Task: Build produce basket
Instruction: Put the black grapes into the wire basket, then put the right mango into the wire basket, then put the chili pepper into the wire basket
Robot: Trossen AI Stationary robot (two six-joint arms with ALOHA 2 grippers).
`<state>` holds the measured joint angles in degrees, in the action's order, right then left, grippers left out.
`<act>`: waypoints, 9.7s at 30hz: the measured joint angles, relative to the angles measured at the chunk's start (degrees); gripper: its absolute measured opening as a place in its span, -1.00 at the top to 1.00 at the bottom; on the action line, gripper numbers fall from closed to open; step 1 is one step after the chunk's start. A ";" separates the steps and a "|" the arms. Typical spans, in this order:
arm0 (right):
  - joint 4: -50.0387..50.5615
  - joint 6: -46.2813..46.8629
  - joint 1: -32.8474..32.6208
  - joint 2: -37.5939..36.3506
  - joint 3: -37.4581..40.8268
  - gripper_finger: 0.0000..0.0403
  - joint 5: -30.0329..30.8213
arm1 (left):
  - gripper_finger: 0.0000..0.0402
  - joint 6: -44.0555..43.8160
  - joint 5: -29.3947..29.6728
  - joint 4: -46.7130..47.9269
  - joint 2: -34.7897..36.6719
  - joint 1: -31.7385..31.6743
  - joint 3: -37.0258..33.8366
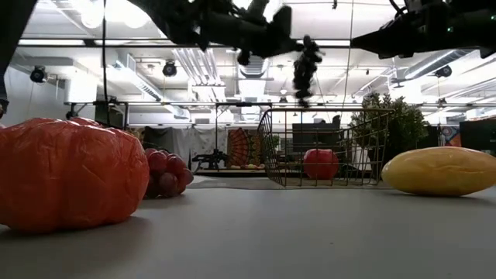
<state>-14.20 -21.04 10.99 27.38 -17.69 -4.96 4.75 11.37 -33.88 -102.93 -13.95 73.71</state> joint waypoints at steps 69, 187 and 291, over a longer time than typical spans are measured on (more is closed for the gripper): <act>1.88 6.66 0.01 -0.44 -0.04 0.94 0.54 | 0.39 5.35 14.46 13.14 -4.91 -1.36 1.78; 52.41 57.46 -38.69 48.51 -26.84 0.02 17.81 | 0.39 10.69 -4.90 2.61 43.08 27.90 -41.16; 53.88 16.69 -9.47 40.43 -51.46 -0.11 0.50 | 0.39 -6.11 6.26 29.68 43.08 27.89 -36.48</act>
<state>39.68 -4.35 1.52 67.80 -69.16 -4.46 -1.36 17.63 -4.20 -59.86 13.95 37.23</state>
